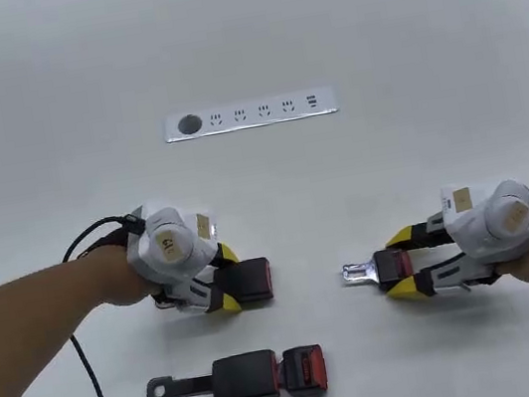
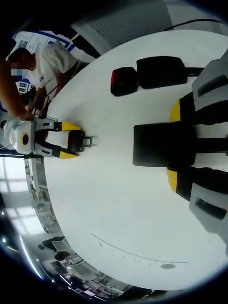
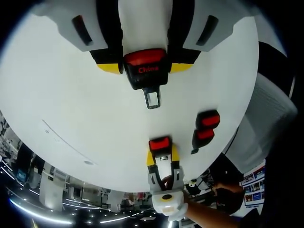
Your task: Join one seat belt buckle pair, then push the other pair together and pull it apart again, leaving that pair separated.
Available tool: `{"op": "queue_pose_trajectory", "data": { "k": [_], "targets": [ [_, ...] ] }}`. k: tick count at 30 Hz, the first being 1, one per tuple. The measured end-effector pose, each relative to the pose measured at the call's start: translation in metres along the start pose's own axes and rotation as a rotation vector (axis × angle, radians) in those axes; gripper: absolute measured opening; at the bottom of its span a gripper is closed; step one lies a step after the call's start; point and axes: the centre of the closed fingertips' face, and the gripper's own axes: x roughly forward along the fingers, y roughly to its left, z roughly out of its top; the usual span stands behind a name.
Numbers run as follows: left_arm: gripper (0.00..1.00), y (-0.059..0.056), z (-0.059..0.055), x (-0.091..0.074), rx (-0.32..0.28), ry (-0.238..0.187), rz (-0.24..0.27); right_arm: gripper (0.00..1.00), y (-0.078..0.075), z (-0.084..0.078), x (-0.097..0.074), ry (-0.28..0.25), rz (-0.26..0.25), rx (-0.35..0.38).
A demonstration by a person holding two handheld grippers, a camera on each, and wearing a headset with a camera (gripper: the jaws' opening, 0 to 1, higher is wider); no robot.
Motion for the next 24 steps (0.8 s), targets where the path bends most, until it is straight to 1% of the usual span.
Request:
{"op": "queue_pose_trajectory", "data": {
  "k": [4,8,11,12,13,14,15,16,17,18,19,20,21,22,23,24],
  "targets": [
    [0.34,-0.002,0.002,-0.002,-0.002,0.007,-0.001,0.36,0.0,0.002,0.0,-0.003,-0.002,0.002],
    [0.34,0.0,0.002,-0.001,-0.006,0.022,0.0,0.36,0.001,0.004,0.0,0.021,-0.001,-0.001],
    [0.4,-0.004,0.003,-0.001,-0.041,0.024,-0.023,0.38,0.001,0.005,0.001,0.04,-0.019,0.012],
    [0.44,-0.005,0.003,-0.001,-0.07,0.021,-0.027,0.41,0.0,0.003,0.0,0.057,-0.042,0.03],
    [0.5,-0.007,0.005,-0.002,-0.134,0.007,-0.031,0.45,-0.004,0.002,0.0,0.061,-0.07,0.045],
    [0.55,-0.005,0.005,-0.004,-0.151,-0.007,-0.024,0.54,-0.003,0.005,-0.001,0.054,-0.073,0.046],
    [0.6,-0.003,0.011,-0.008,-0.147,-0.04,-0.003,0.59,-0.002,0.008,-0.004,0.043,-0.097,0.061],
    [0.62,-0.004,0.014,-0.011,-0.166,-0.055,0.013,0.63,-0.004,0.011,-0.007,0.034,-0.123,0.071],
    [0.65,-0.003,0.015,-0.014,-0.202,-0.062,0.025,0.65,-0.007,0.014,-0.011,0.021,-0.149,0.072],
    [0.69,-0.004,0.021,-0.02,-0.248,-0.083,0.039,0.66,-0.01,0.018,-0.016,-0.001,-0.184,0.08],
    [0.73,-0.003,0.024,-0.024,-0.269,-0.103,0.051,0.67,-0.013,0.019,-0.017,-0.02,-0.205,0.098],
    [0.77,0.0,0.025,-0.029,-0.294,-0.125,0.074,0.69,-0.015,0.025,-0.023,-0.047,-0.243,0.126],
    [0.8,-0.001,0.026,-0.034,-0.317,-0.13,0.088,0.7,-0.015,0.03,-0.028,-0.065,-0.267,0.147],
    [0.82,-0.004,0.029,-0.043,-0.352,-0.136,0.11,0.72,-0.017,0.034,-0.033,-0.094,-0.301,0.18],
    [0.85,-0.003,0.029,-0.044,-0.369,-0.163,0.126,0.73,-0.018,0.037,-0.036,-0.114,-0.327,0.203],
    [0.87,-0.002,0.029,-0.044,-0.393,-0.207,0.15,0.74,-0.019,0.041,-0.04,-0.146,-0.361,0.232]
  ]
}}
